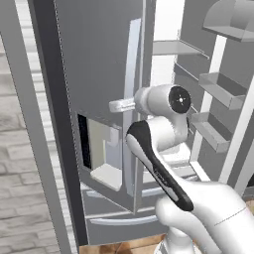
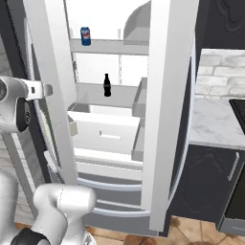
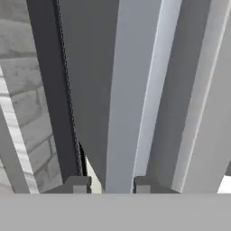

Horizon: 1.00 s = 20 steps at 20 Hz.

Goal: Open the fridge, grab two sodas, and place both sodas inside the bowl with ice on the dining counter.

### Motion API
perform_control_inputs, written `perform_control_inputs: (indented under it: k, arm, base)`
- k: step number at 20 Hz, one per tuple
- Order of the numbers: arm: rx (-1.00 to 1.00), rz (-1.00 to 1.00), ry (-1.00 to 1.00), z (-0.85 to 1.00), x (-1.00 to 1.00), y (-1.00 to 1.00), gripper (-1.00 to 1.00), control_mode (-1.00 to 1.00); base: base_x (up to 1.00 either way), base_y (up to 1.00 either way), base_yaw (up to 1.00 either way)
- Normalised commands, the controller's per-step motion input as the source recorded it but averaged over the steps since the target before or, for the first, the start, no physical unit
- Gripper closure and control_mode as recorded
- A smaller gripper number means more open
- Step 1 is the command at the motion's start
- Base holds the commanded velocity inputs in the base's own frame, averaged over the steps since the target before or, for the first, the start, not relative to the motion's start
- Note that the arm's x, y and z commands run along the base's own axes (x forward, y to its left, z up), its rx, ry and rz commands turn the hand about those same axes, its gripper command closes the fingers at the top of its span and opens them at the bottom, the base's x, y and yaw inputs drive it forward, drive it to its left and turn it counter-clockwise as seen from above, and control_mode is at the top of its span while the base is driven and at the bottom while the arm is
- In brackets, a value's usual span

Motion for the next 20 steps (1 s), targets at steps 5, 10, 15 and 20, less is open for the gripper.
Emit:
perform_control_inputs:
  k: [5, 10, 15, 20]
  arm:
    - [0.05, 0.01, 0.0, 0.04, -0.97, 0.28, -1.0, -1.0]
    - [0.2, 0.0, 0.0, 0.29, -0.63, -0.47, -1.0, -1.0]
    - [0.27, 0.0, 0.06, 0.4, -0.23, -0.83, -1.0, -1.0]
    - [0.28, 0.0, 0.15, 0.25, 0.02, -0.54, -1.0, -1.0]
  base:
    - [0.0, 0.0, 0.0]
    - [0.0, 0.0, 0.0]
    - [0.0, 0.0, 0.0]
    - [0.0, 0.0, 0.0]
